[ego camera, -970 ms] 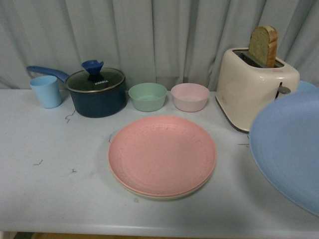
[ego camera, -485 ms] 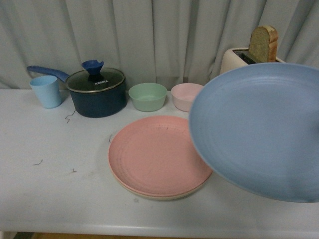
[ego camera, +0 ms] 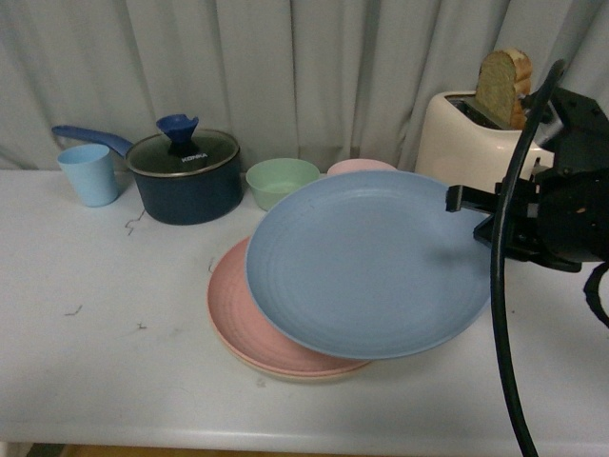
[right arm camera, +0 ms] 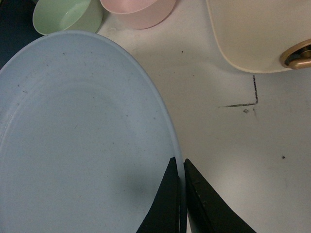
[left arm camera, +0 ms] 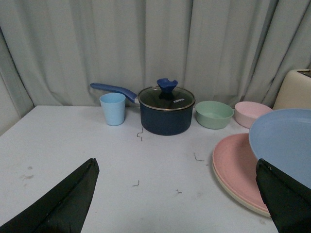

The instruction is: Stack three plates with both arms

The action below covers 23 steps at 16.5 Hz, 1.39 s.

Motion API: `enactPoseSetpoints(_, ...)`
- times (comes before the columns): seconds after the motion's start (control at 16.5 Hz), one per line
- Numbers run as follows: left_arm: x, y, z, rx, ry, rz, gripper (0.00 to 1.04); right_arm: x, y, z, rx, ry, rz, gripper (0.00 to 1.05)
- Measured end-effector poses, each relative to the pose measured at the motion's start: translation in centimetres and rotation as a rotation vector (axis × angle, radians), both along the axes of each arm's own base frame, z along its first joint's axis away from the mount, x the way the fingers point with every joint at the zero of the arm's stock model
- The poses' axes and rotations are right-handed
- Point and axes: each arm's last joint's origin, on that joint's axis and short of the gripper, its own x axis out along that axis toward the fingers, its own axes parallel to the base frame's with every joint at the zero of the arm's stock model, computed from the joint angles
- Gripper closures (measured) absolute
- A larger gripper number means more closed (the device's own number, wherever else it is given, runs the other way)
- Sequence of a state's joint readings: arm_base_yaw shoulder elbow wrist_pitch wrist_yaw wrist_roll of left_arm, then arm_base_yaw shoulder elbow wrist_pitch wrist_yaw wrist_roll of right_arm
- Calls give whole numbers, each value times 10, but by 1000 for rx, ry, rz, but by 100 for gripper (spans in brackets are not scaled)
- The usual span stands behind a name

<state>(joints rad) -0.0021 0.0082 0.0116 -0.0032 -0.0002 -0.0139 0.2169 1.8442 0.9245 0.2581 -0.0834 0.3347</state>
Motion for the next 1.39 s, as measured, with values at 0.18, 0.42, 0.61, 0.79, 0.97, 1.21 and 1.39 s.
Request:
enactPoseSetpoints(0.18,0,0,0,0,0,0,7,17,19,-8,9,18,5,102)
enactPoseSetpoints(0.42,0,0,0,0,0,0,7,29,37,-29,-15,74,17,102)
enactPoseSetpoints(0.61,0,0,0,0,0,0,7,37,45,-39,-27,86,11,102)
enactPoseSetpoints(0.79,0,0,0,0,0,0,7,38,47,-43,-26,100,-4,94)
enactPoseSetpoints(0.97,0,0,0,0,0,0,7,34,40,-37,33,88,-27,61)
enactPoseSetpoints(1.21,0,0,0,0,0,0,7,19,30,8,89,-44,-28,23)
enactPoseSetpoints(1.39,0,0,0,0,1,5,7,-30,-2,-25,-208,-492,-154,55)
